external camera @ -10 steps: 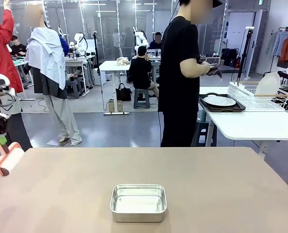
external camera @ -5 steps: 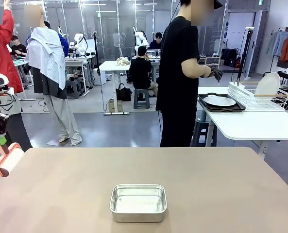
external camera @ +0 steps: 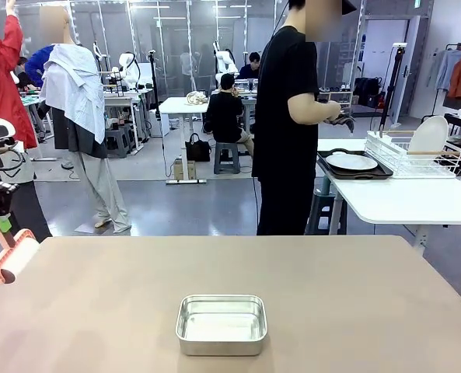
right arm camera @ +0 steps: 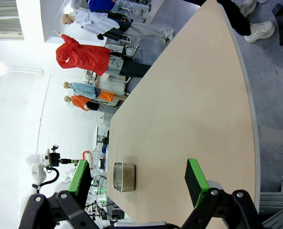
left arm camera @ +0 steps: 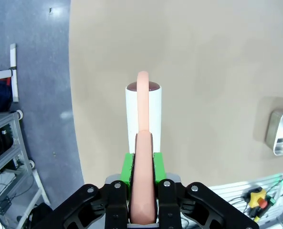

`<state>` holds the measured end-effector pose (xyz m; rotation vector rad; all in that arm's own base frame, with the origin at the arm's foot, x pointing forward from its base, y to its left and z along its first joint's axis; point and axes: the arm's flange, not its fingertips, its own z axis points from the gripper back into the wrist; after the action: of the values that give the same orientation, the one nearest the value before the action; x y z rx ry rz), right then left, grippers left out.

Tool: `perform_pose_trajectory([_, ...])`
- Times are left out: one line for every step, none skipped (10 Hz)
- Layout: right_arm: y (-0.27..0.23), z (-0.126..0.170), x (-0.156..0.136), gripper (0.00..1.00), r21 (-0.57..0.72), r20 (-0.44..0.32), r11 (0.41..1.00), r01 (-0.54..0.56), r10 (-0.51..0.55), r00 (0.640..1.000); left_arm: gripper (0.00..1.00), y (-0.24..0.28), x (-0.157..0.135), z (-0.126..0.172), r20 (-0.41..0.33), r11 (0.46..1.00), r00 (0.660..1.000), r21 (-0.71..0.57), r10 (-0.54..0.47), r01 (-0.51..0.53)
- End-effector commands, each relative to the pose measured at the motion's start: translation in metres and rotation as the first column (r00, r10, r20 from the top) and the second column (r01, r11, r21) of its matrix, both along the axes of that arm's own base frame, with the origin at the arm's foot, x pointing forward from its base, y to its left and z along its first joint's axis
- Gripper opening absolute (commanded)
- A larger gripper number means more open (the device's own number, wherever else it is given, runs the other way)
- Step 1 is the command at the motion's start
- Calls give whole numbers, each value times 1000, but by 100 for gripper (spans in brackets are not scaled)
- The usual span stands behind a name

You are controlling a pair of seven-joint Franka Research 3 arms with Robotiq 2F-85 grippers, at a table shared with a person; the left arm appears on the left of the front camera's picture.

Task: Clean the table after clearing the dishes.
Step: Place the Lint Roller back on top of the Airtight Container.

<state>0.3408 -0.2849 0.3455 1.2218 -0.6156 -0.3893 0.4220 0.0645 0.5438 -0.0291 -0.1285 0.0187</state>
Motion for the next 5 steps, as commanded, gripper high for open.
perform_pose_trajectory([2,2,-1,100,-7,2,1000,4,-4,1000,20,1,-2,5,12,1000,1000,3,3,-3])
perform_pose_trajectory([2,2,-1,100,-7,2,1000,4,-4,1000,20,0,0,0,0,1000,1000,0,0,0])
perform_pose_trajectory([2,2,-1,100,-7,2,1000,4,-4,1000,20,-32,12,26,34,984,990,124,-135,130])
perform_pose_trajectory([2,2,-1,100,-7,2,1000,4,-4,1000,20,-82,22,53,60,922,945,249,-321,298])
perform_pose_trajectory([2,2,-1,100,-7,2,1000,4,-4,1000,20,-141,25,72,15,810,876,389,-481,438])
